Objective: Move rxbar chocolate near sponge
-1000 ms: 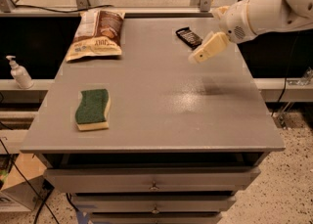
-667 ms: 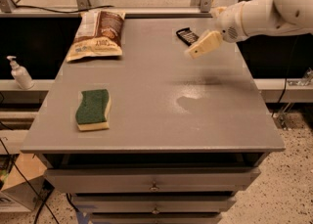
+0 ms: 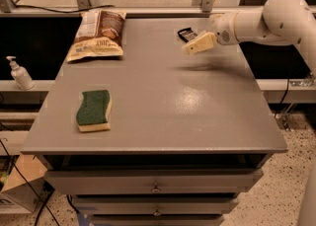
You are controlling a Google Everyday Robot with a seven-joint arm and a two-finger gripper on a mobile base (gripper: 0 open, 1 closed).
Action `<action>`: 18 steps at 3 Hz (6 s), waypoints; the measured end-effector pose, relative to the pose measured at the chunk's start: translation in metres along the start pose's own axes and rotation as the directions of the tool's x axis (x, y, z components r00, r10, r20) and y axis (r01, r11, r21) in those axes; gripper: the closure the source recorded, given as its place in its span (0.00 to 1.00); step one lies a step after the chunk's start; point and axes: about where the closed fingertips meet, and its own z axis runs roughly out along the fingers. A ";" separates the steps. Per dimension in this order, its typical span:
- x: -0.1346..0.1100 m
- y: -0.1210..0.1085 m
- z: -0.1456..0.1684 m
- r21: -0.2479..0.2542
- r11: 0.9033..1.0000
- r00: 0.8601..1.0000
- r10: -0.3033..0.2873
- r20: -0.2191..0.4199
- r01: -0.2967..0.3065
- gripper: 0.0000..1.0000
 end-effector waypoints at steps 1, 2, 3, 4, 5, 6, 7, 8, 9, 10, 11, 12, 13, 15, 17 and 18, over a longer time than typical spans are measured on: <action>0.015 -0.012 0.023 -0.004 0.999 0.999 0.046 -0.011 -0.046 0.00; 0.027 -0.020 0.044 -0.008 0.997 0.997 0.078 -0.017 -0.079 0.00; 0.036 -0.025 0.058 -0.021 0.993 0.993 0.114 -0.031 -0.115 0.17; 0.040 -0.027 0.062 -0.029 0.990 0.990 0.134 -0.035 -0.135 0.40; 0.038 -0.027 0.060 -0.029 0.990 0.990 0.135 -0.035 -0.136 0.64; 0.033 -0.028 0.058 -0.029 0.990 0.990 0.135 -0.035 -0.136 0.87; 0.031 -0.028 0.057 -0.029 0.990 0.990 0.134 -0.035 -0.136 1.00; 0.017 -0.005 0.050 -0.063 0.994 0.995 0.085 -0.043 -0.088 1.00; -0.032 0.048 0.026 -0.120 0.989 0.993 -0.095 -0.071 0.086 1.00; -0.079 0.086 0.001 -0.156 0.966 0.967 -0.225 -0.122 0.205 1.00; -0.087 0.091 -0.003 -0.159 0.962 0.963 -0.241 -0.121 0.221 1.00; -0.075 0.117 0.005 -0.241 0.945 0.963 -0.251 -0.102 0.221 1.00; -0.074 0.165 0.009 -0.371 0.891 0.952 -0.301 -0.053 0.261 1.00; -0.049 0.281 0.009 -0.636 0.725 0.953 -0.297 0.057 0.264 1.00; -0.023 0.327 0.003 -0.723 0.662 0.969 -0.246 0.037 0.195 0.59; -0.023 0.329 0.004 -0.726 0.659 0.968 -0.247 0.038 0.196 0.36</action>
Offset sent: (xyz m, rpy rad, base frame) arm 0.0583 0.0040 -0.0566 0.0502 0.0948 -0.0520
